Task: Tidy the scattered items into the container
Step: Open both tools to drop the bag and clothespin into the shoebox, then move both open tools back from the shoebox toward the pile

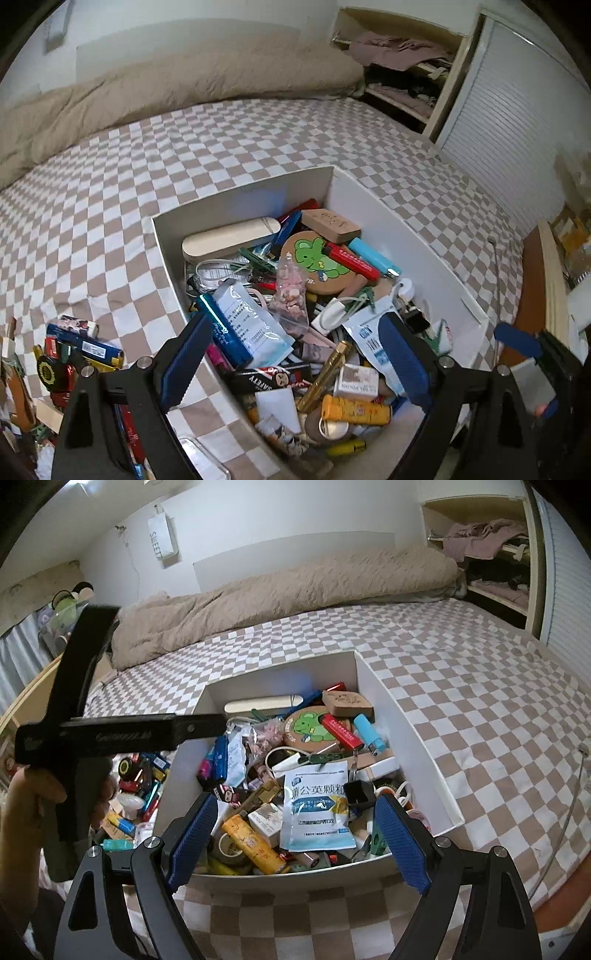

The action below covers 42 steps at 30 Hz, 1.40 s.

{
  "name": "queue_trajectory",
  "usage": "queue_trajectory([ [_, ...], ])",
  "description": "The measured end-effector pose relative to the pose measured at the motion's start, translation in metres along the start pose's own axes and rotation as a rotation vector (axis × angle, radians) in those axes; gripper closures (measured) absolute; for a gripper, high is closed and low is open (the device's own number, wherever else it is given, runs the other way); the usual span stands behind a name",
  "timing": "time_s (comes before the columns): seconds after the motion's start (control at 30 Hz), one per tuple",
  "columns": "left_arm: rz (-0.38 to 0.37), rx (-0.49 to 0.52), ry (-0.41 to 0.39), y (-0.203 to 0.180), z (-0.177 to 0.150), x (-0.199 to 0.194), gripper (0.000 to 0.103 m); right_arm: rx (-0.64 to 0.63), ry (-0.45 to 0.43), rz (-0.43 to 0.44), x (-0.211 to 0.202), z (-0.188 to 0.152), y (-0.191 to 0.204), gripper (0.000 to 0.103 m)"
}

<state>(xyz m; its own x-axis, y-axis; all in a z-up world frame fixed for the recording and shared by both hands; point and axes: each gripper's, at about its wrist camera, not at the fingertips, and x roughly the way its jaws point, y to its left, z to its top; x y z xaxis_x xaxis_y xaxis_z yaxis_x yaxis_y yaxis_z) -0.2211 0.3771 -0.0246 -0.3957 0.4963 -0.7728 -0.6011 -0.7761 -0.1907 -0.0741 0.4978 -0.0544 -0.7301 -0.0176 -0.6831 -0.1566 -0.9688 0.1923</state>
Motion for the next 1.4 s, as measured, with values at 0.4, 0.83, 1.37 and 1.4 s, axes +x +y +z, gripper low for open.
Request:
queue_trajectory([
  [0.4, 0.048, 0.025, -0.070, 0.002, -0.020, -0.046, 0.000, 0.048, -0.068, -0.048, -0.028, 0.007, 0.000, 0.004],
  [0.83, 0.070, 0.047, -0.108, -0.002, -0.048, -0.078, 0.000, 0.045, -0.099, -0.122, -0.043, -0.006, 0.009, 0.000],
  [1.37, 0.072, 0.049, -0.142, 0.002, -0.070, -0.112, 0.000, 0.027, -0.109, -0.159, -0.061, -0.019, 0.024, 0.000],
  [1.4, 0.072, 0.048, -0.146, 0.002, -0.071, -0.114, 0.000, 0.027, -0.111, -0.159, -0.062, -0.019, 0.025, 0.000],
])
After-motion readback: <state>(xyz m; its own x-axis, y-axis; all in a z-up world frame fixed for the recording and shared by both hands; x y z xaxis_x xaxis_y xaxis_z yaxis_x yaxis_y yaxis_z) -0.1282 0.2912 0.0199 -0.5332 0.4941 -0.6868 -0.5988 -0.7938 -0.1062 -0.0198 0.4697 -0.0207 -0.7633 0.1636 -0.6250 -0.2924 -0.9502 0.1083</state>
